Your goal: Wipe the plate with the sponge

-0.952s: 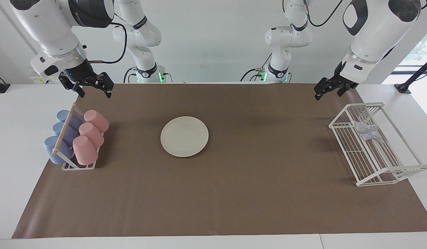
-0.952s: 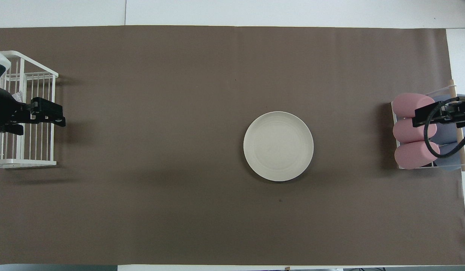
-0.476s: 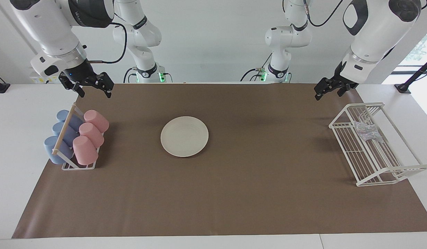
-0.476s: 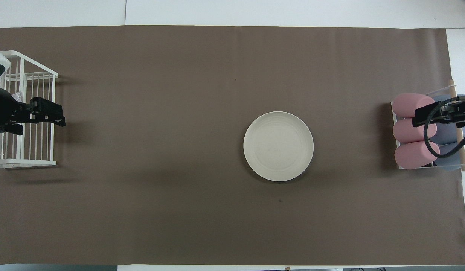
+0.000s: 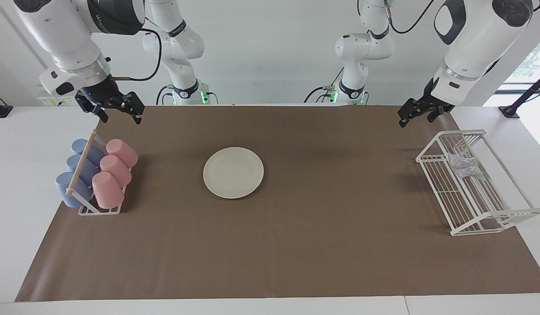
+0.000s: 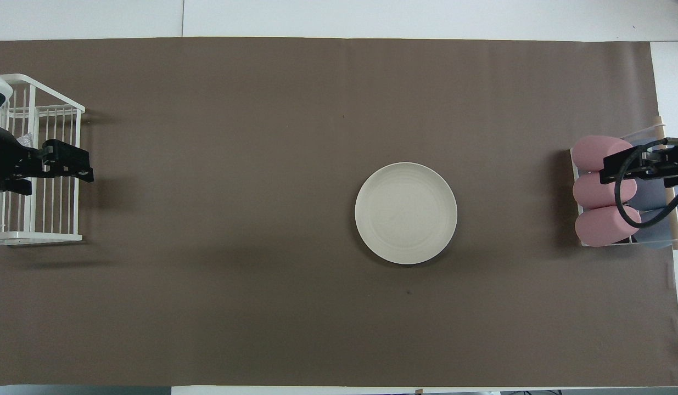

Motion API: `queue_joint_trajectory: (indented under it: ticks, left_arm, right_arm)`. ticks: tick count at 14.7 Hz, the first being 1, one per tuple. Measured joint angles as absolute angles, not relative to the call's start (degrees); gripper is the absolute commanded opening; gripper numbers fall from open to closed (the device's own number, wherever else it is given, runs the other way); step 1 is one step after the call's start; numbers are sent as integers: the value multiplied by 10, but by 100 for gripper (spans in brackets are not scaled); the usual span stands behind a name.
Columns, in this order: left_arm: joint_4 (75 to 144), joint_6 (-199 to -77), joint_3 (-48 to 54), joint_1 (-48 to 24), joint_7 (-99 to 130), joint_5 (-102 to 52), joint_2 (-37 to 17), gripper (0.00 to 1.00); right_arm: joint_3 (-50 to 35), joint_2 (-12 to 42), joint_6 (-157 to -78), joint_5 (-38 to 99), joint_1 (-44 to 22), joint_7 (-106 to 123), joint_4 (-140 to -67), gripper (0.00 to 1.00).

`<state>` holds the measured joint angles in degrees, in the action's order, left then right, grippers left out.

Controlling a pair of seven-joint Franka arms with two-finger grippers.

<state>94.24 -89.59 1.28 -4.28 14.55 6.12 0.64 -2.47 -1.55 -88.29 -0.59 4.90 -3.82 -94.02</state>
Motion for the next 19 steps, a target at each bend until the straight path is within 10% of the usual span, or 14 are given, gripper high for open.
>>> queue_joint_trajectory:
  ticks: [16,19]
  left_arm:
    - [1081,-1088,10,-56,305,513,-109,100]
    - [1081,-1091,10,-55,305,515,-109,66]
  right_arm:
    - [-38,-16,-868,-2,-28,-359,-930,100]
    - [-39,-17,-849,4,-50,-464,-931,100]
